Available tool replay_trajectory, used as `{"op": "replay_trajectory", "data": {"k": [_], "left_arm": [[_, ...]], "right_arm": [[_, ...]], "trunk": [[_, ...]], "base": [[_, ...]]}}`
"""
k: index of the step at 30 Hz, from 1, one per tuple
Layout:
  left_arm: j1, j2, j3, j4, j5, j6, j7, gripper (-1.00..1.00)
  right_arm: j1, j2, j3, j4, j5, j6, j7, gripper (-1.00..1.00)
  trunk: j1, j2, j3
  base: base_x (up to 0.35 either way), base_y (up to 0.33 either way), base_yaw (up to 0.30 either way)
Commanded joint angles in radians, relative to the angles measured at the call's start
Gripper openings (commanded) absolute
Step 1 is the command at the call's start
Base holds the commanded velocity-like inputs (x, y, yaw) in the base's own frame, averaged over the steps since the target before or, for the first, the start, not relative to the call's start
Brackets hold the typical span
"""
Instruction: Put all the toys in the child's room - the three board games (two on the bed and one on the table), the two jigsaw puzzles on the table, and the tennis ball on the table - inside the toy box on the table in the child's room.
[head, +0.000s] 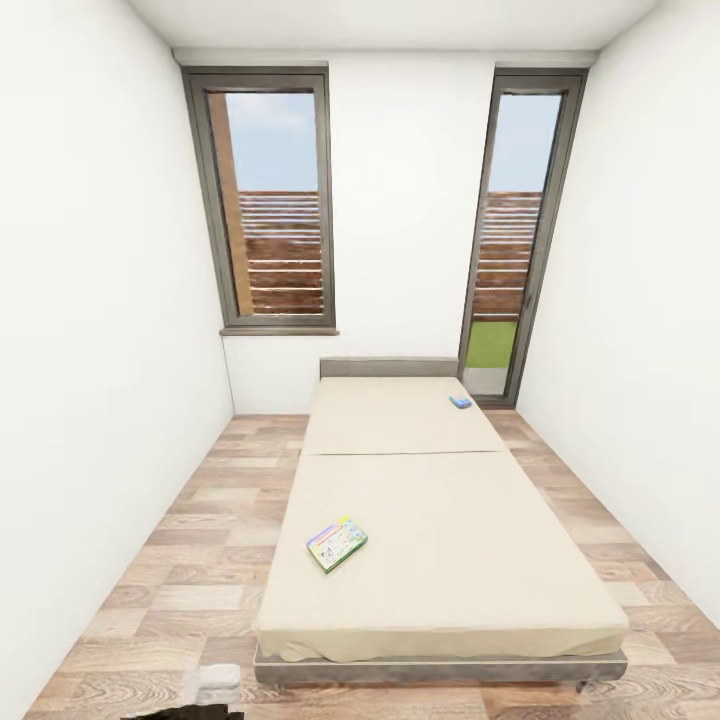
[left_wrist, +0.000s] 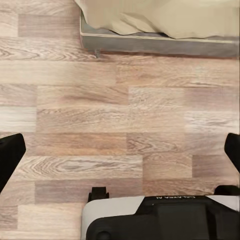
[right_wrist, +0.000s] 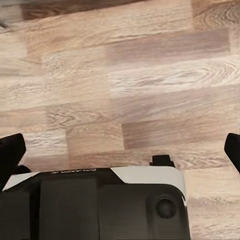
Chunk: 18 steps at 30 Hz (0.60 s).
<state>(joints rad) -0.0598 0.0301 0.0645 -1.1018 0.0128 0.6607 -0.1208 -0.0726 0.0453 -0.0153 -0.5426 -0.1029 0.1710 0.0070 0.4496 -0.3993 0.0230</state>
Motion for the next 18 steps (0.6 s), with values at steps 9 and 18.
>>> {"op": "replay_trajectory", "data": {"k": [9, 18], "left_arm": [[-0.168, 0.000, 0.010, -0.205, 0.014, 0.289, -0.056, 1.00], [-0.293, 0.000, 0.015, -0.216, 0.044, 0.361, -0.069, 1.00]], "right_arm": [[-0.001, -0.016, -0.003, -0.386, -0.112, 0.298, -0.003, 1.00], [-0.008, -0.017, -0.031, -0.714, -0.123, 0.478, -0.005, 1.00]], "trunk": [[0.000, -0.001, -0.001], [0.000, -0.001, -0.001]], "base": [[0.000, 0.000, 0.000], [0.000, 0.000, 0.000]]}}
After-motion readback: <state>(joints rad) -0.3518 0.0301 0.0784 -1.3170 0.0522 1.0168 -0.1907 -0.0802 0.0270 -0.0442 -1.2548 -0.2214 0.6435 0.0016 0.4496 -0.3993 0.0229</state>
